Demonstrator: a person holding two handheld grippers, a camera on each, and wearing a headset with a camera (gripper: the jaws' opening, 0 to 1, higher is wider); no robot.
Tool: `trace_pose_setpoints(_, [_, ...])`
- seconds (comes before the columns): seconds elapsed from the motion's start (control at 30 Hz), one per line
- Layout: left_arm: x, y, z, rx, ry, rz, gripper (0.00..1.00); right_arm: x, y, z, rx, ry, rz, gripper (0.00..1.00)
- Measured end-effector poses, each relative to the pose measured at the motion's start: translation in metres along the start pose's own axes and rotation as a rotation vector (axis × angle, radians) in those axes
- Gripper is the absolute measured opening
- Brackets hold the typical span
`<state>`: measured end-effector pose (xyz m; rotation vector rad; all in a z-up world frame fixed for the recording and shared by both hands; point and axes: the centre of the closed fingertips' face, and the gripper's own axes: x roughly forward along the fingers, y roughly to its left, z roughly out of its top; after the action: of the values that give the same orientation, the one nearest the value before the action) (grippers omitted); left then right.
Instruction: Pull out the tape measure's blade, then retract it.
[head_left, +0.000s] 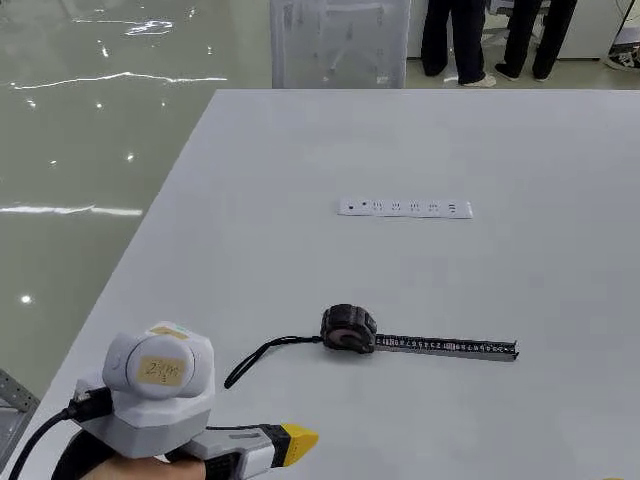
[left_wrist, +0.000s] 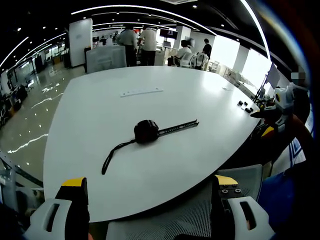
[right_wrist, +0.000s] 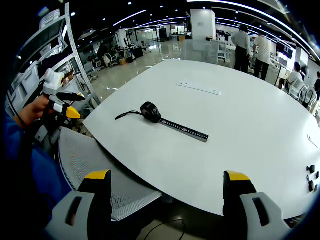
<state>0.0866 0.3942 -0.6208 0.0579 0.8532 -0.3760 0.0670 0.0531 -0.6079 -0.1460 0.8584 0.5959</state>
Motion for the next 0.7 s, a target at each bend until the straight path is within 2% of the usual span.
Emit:
trace_pose_setpoints(0.27, [0.007,-0.002,0.001,-0.012,0.004,0.007,0.99,0.008,-0.007,0.003,-0.002,0.005,0.011,0.88])
trace_pose_setpoints(0.7, [0.026,-0.01,0.014,0.018,0.018,-0.005,0.99,0.022,-0.019,0.003,-0.01,0.024,0.022,0.88])
